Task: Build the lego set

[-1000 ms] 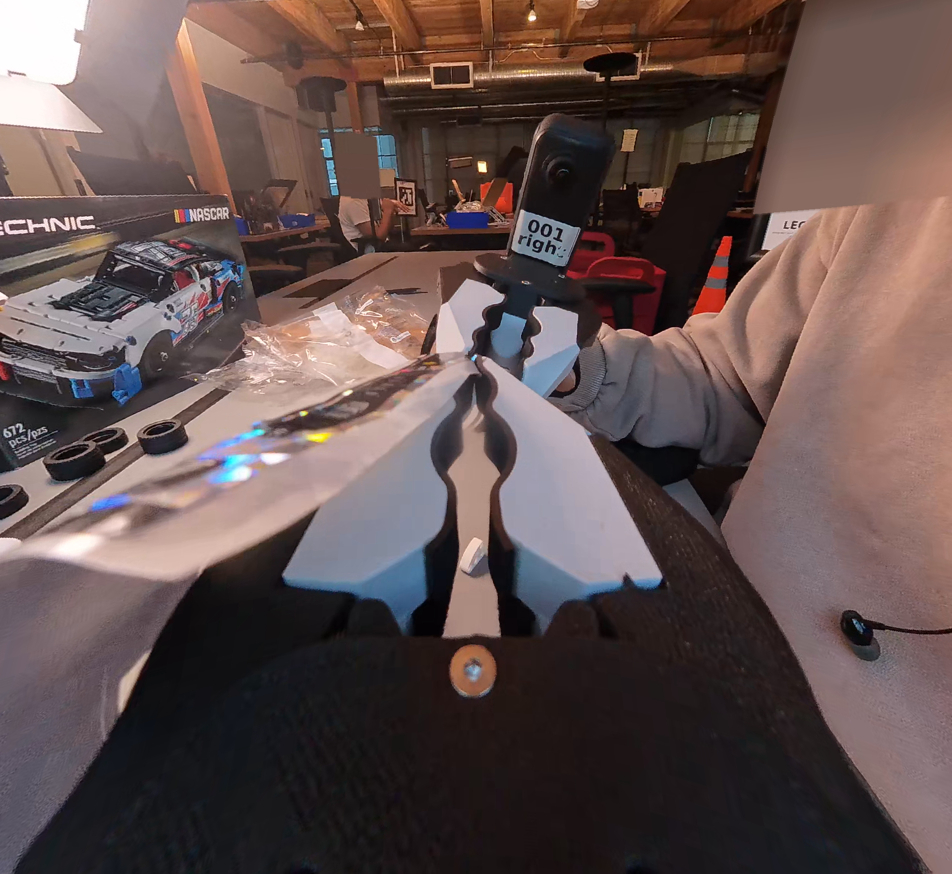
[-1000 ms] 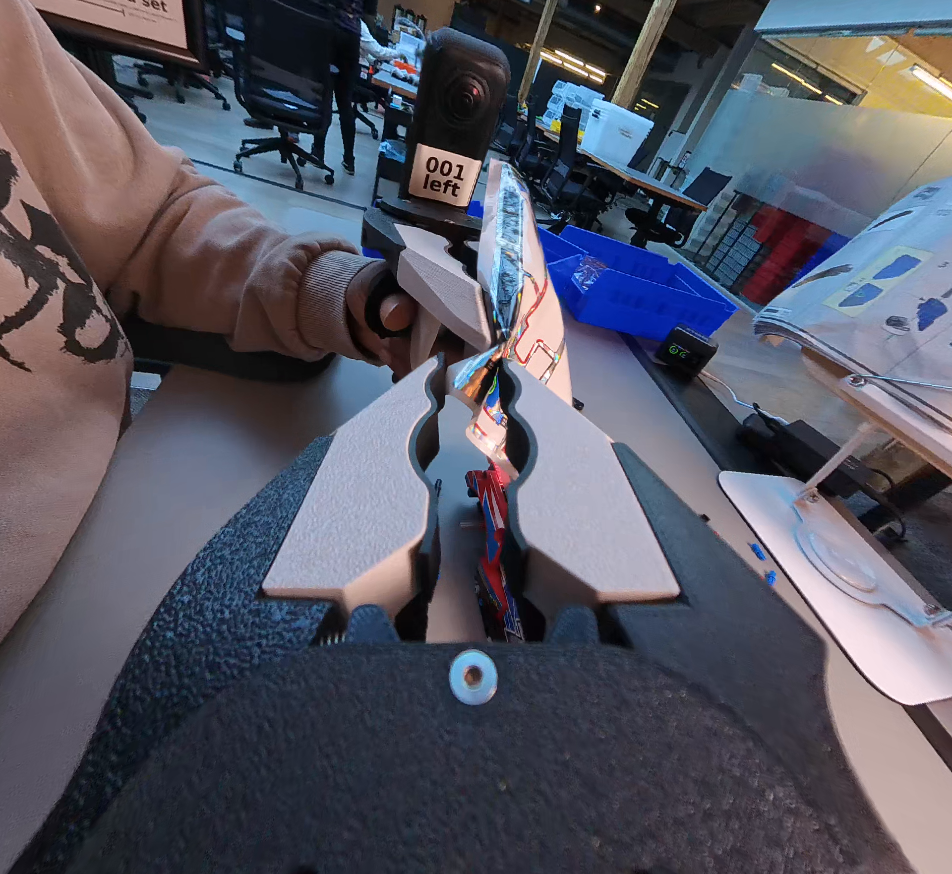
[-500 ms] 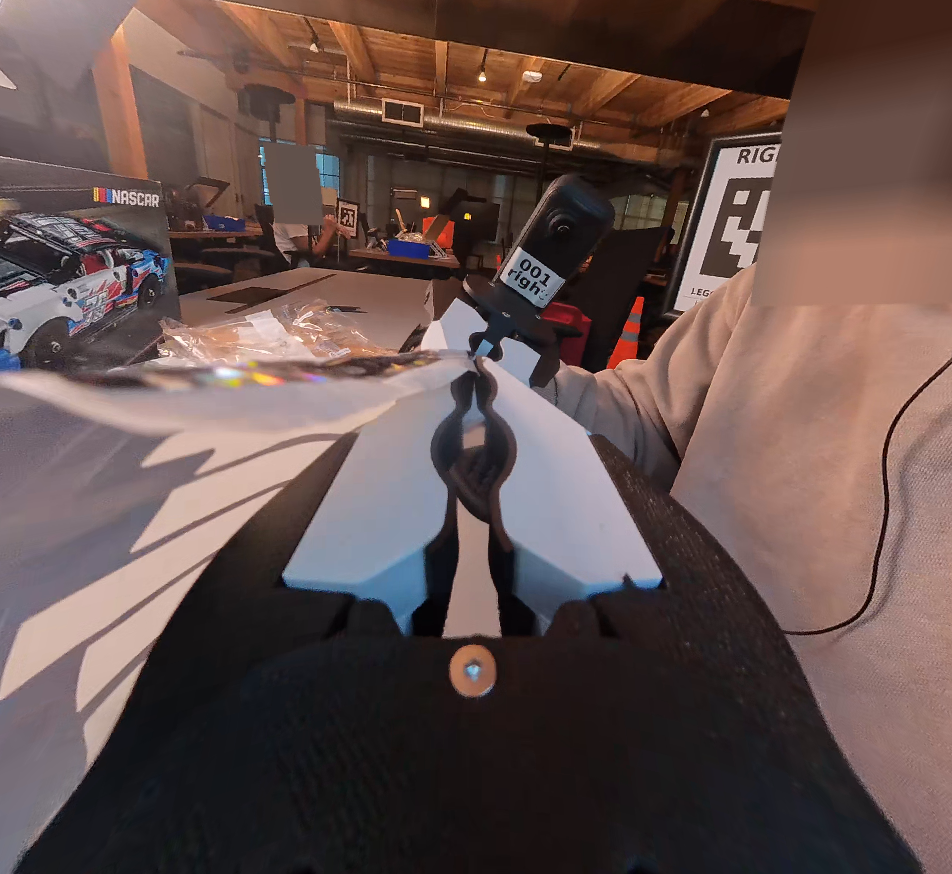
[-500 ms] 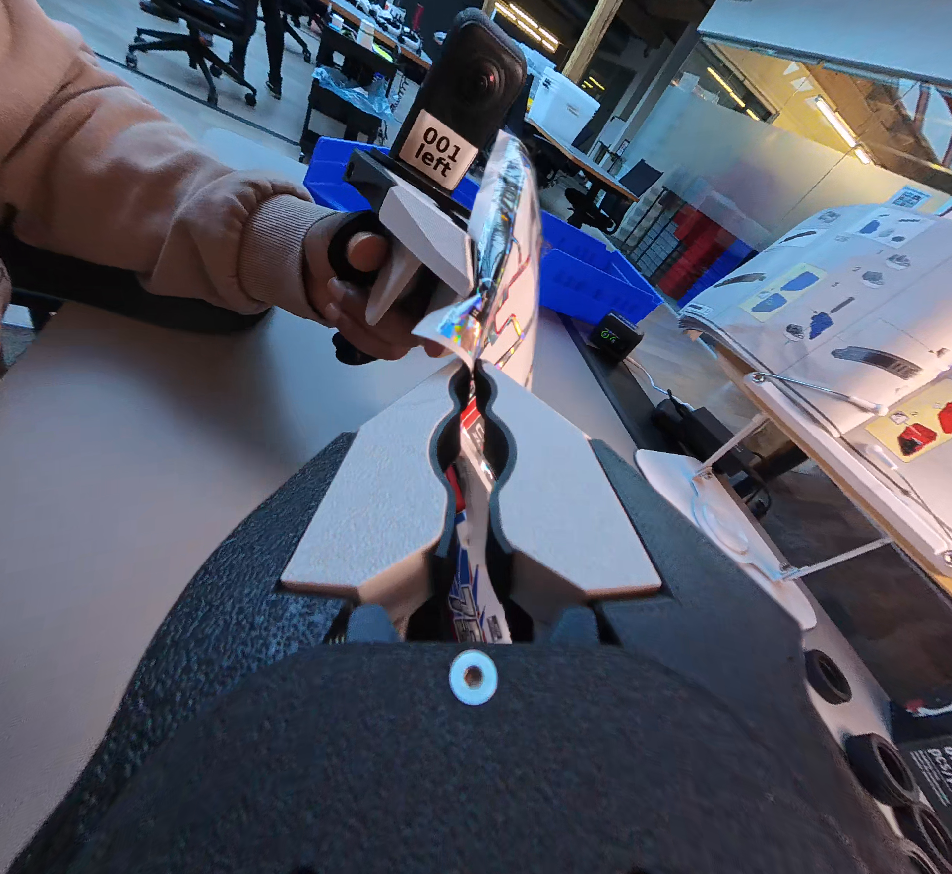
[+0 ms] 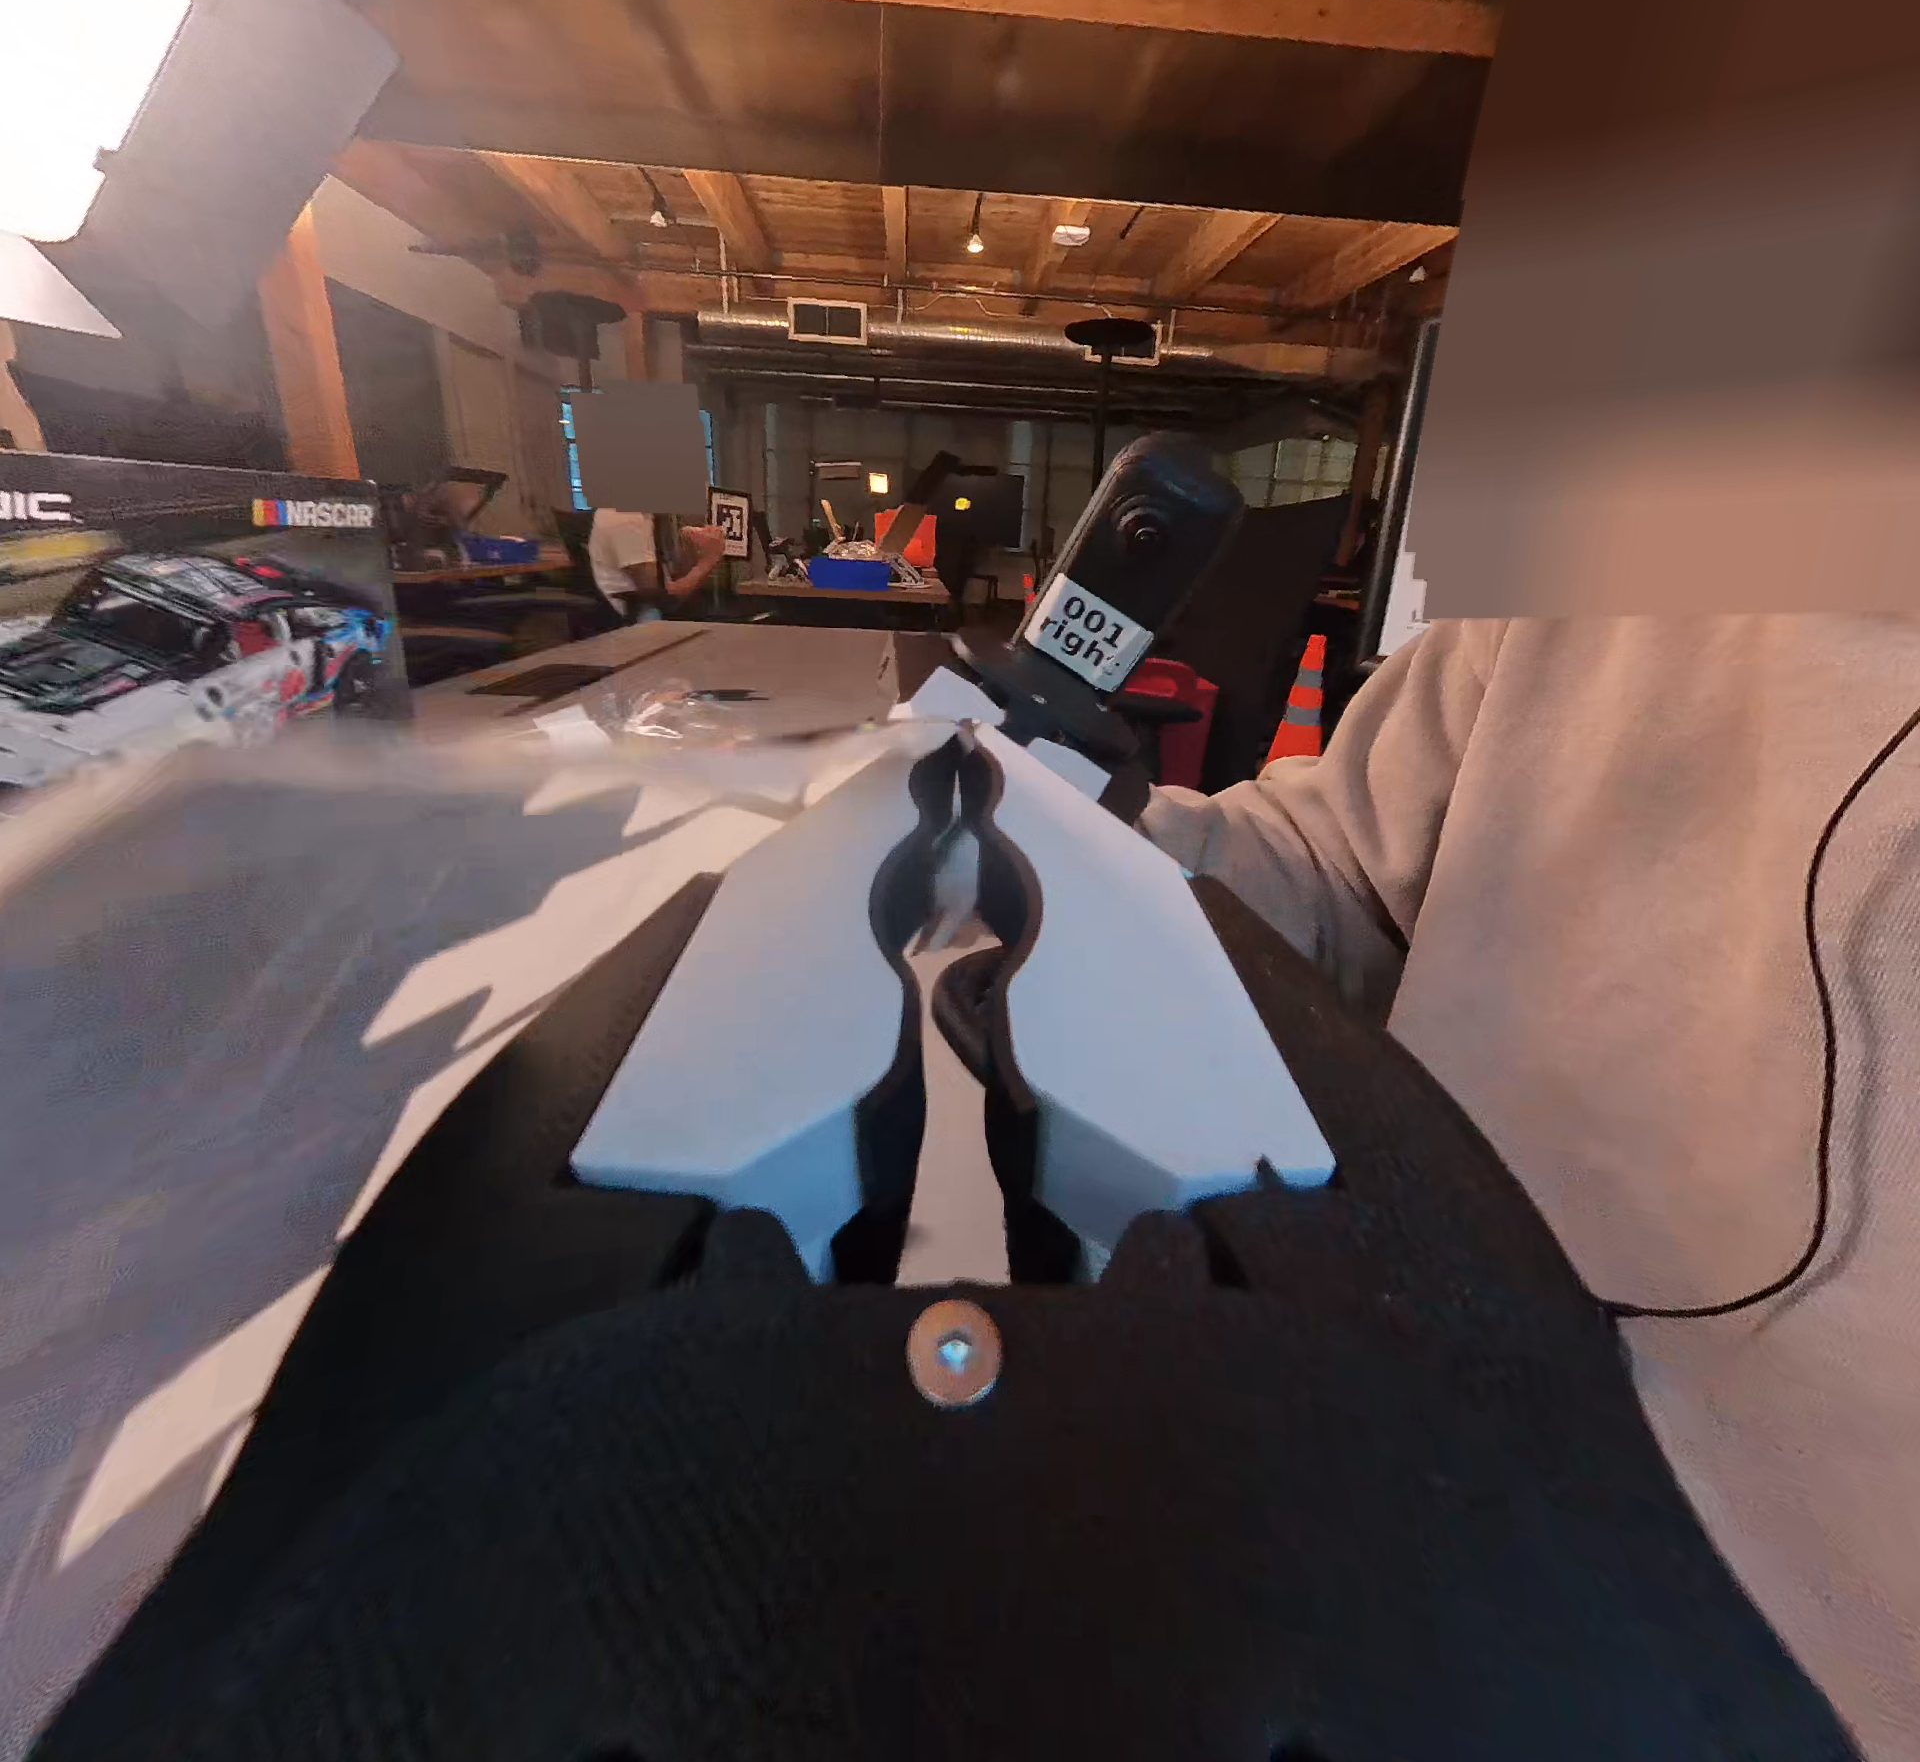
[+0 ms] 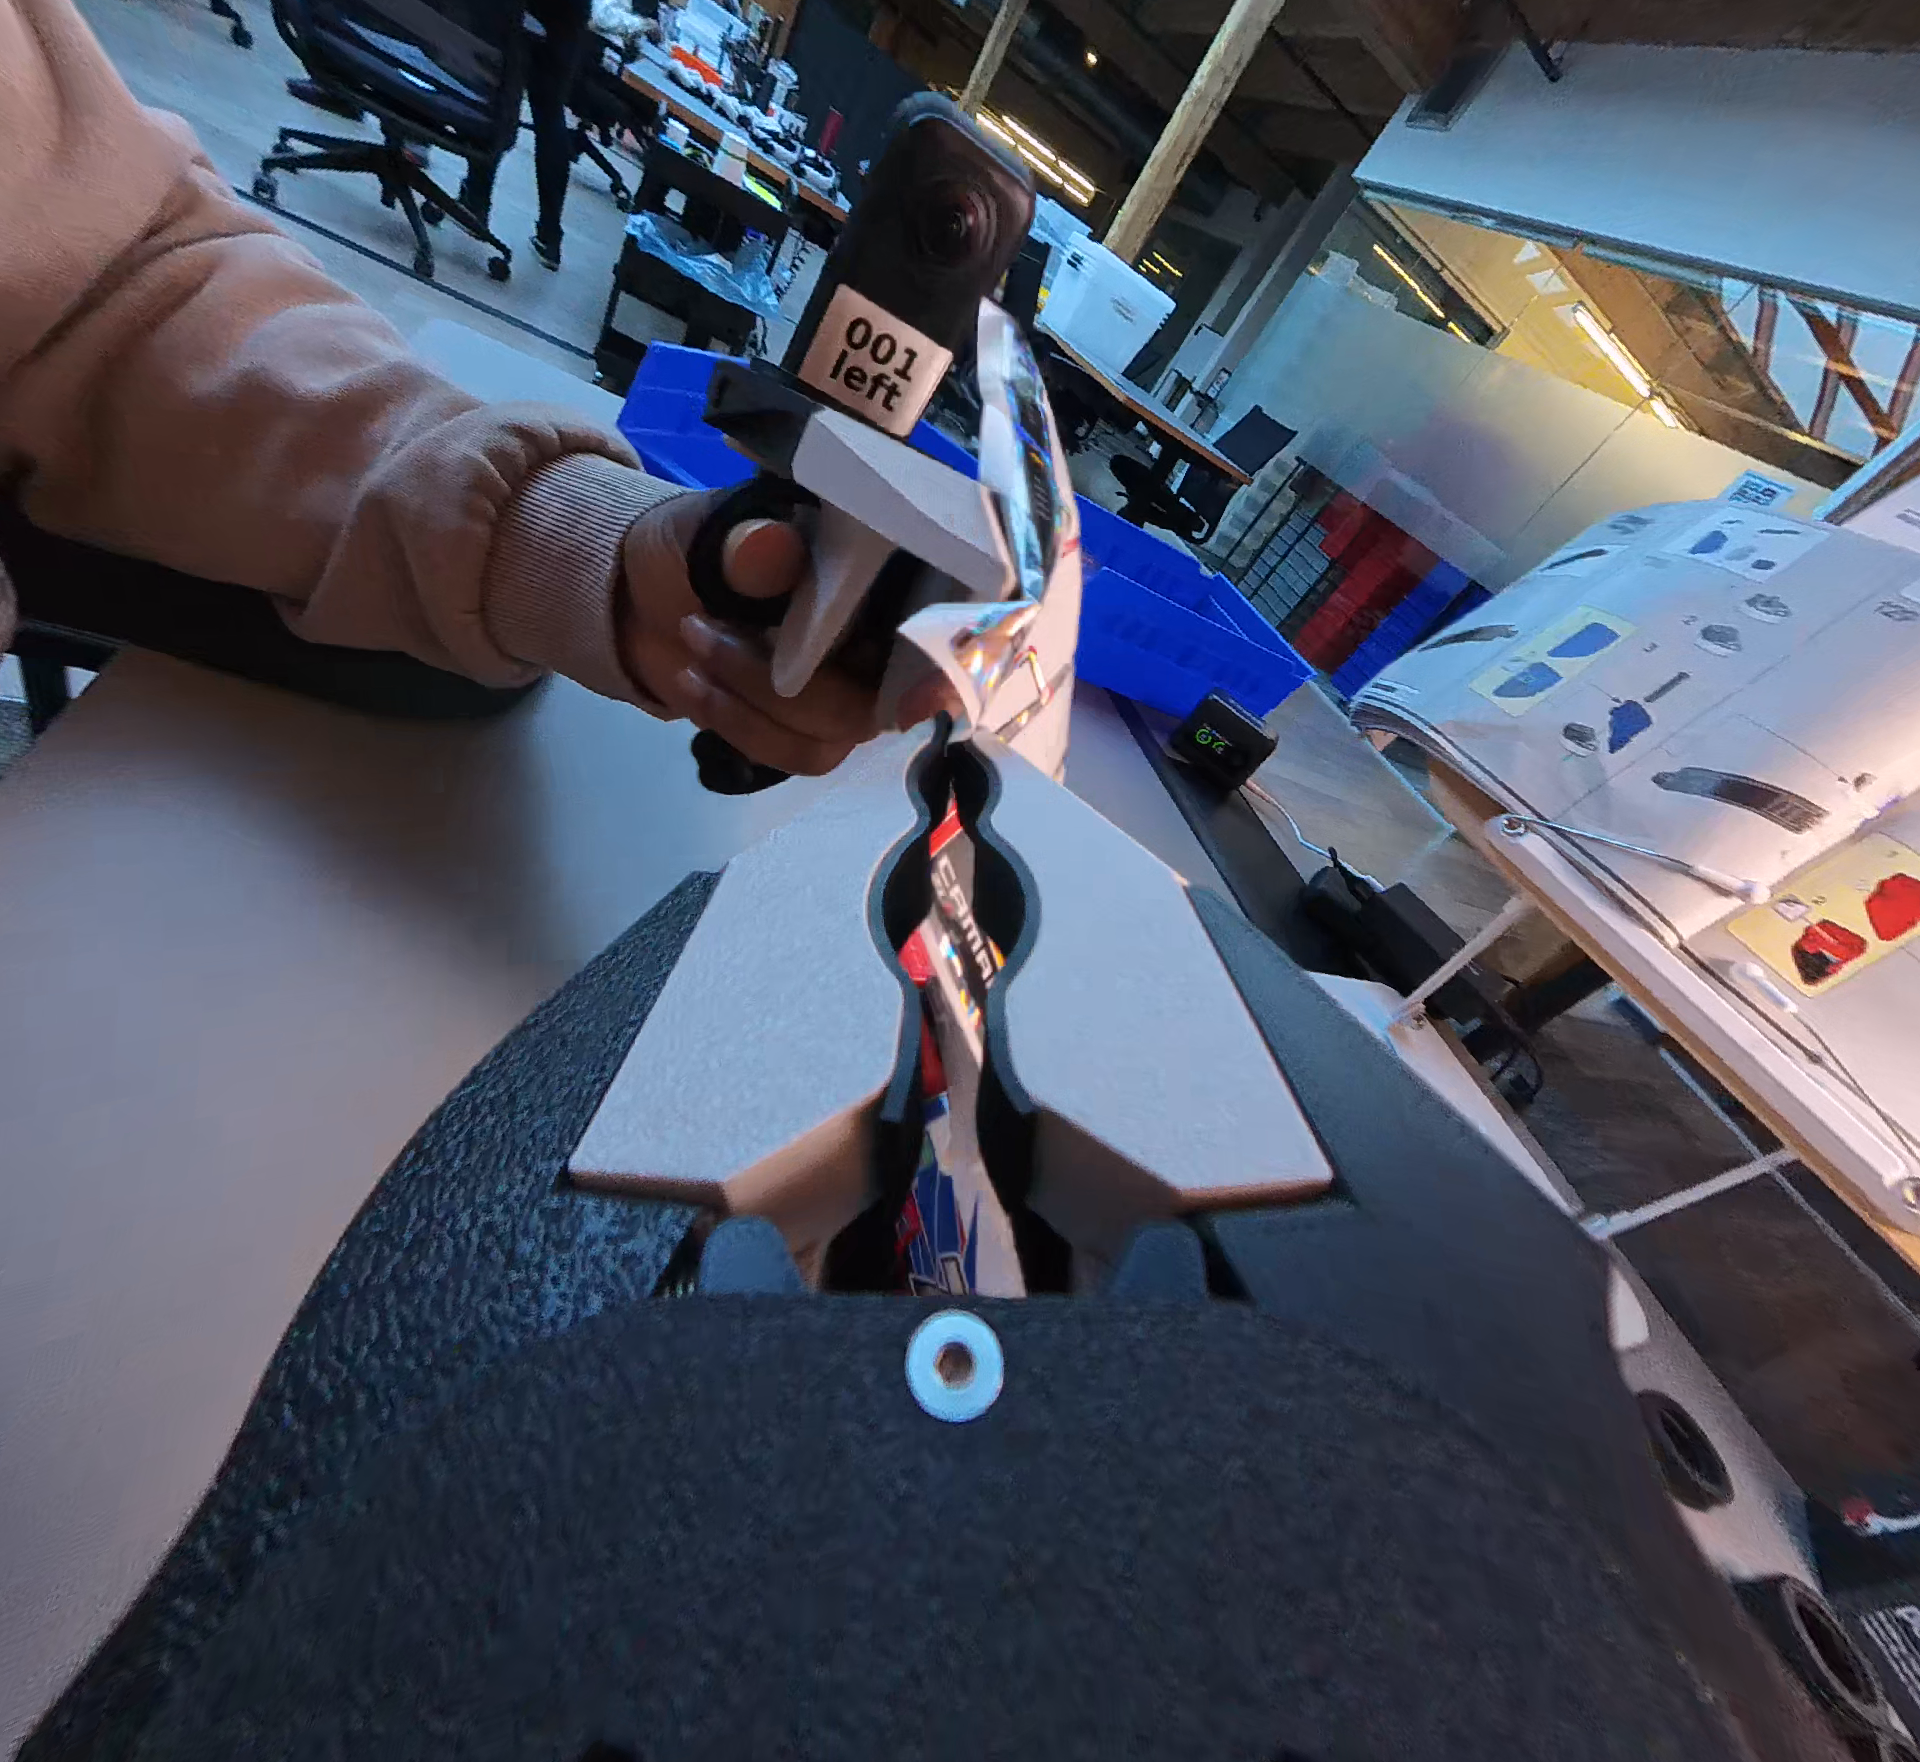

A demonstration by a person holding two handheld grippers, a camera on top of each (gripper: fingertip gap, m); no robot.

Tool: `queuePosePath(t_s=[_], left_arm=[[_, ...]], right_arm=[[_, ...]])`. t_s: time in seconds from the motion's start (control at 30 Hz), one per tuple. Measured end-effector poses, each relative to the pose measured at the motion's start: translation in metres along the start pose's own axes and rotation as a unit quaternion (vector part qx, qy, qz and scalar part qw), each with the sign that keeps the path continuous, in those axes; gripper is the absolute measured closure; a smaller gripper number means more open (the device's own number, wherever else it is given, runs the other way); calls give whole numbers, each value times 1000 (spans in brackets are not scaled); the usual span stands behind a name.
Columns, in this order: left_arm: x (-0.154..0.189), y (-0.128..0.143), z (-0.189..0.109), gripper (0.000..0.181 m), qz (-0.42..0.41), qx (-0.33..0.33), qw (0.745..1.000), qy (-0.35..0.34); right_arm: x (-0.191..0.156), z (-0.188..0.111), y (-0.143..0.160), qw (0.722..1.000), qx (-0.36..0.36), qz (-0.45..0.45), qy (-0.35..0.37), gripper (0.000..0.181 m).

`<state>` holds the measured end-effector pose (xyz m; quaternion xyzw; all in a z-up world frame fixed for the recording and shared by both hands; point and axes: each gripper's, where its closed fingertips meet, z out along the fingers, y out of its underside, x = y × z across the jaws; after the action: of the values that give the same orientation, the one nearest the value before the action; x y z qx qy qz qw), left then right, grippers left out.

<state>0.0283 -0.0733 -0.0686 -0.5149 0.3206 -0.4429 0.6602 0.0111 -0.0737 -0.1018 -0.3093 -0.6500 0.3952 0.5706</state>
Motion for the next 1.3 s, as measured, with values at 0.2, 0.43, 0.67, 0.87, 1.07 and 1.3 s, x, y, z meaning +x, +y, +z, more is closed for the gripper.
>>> queuePosePath(t_s=[0.2, 0.43, 0.67, 0.87, 1.07, 1.3], left_arm=[[2, -2, 0, 181, -2, 2, 1000, -1], [3, -2, 1, 181, -40, 14, 999, 13], [1, -2, 2, 181, -19, 12, 1000, -2], [-7, -2, -2, 181, 10, -6, 999, -30], [-11, 12, 1, 181, 51, -57, 996, -50], [-4, 24, 4, 181, 69, -91, 993, -34]], right_arm=[[-2, 1, -3, 999, 1, -31, 11, 181], [12, -6, 3, 998, -11, -46, 40, 181], [-1, -2, -2, 999, -5, -40, 19, 181], [-6, -12, -3, 997, -11, 61, -55, 135], [23, -26, -27, 994, 44, 103, -11, 169], [7, -17, -6, 998, -18, 45, -33, 172]])
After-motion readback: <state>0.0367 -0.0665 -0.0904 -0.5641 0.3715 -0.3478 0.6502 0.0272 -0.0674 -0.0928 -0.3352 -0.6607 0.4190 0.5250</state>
